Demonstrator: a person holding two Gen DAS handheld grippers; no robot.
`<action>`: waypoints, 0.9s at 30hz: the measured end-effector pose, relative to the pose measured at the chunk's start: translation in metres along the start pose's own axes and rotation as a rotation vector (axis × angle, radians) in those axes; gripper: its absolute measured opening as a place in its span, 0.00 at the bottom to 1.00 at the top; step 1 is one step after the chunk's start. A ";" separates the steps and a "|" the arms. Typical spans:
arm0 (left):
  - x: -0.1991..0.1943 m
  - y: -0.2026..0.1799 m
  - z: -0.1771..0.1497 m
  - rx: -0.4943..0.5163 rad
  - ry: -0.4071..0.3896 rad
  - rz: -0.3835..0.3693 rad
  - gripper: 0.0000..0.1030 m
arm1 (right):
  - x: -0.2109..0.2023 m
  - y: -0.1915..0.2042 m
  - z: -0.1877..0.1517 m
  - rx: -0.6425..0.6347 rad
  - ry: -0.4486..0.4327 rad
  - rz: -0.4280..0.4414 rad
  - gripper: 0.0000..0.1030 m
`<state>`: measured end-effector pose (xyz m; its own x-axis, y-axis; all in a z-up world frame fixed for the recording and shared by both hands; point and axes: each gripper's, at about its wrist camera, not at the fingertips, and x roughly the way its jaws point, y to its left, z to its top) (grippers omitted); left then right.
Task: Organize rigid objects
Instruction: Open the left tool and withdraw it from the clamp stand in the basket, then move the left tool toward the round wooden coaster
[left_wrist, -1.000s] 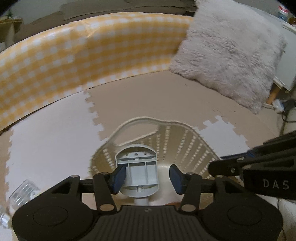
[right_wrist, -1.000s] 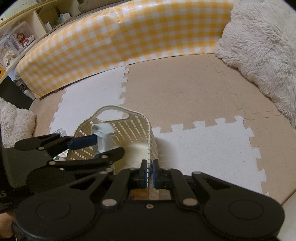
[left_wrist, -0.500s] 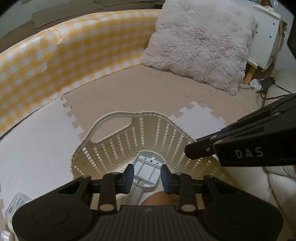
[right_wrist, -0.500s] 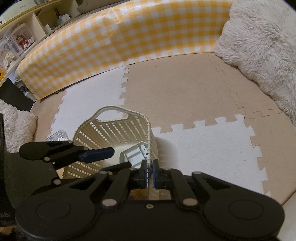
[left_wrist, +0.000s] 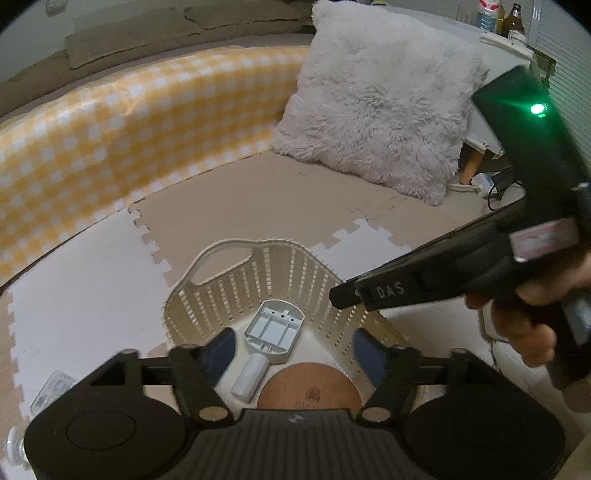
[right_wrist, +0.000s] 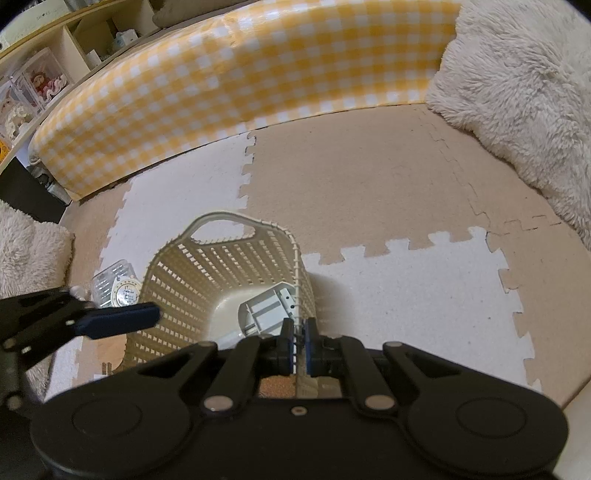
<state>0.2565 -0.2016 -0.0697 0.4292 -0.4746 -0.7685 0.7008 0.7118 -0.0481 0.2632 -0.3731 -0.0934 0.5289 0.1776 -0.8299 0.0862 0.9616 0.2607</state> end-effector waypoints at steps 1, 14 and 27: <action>-0.004 0.001 -0.001 -0.005 -0.004 0.002 0.77 | 0.000 0.000 0.000 0.000 0.000 0.000 0.06; -0.054 0.007 -0.028 -0.081 -0.052 0.031 1.00 | 0.000 0.005 -0.001 -0.031 -0.006 -0.024 0.05; -0.092 0.066 -0.064 -0.288 -0.124 0.181 1.00 | 0.000 0.008 -0.002 -0.047 -0.019 -0.043 0.05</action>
<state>0.2275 -0.0779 -0.0430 0.6096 -0.3741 -0.6989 0.4252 0.8984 -0.1099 0.2622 -0.3647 -0.0925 0.5415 0.1322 -0.8302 0.0700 0.9770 0.2012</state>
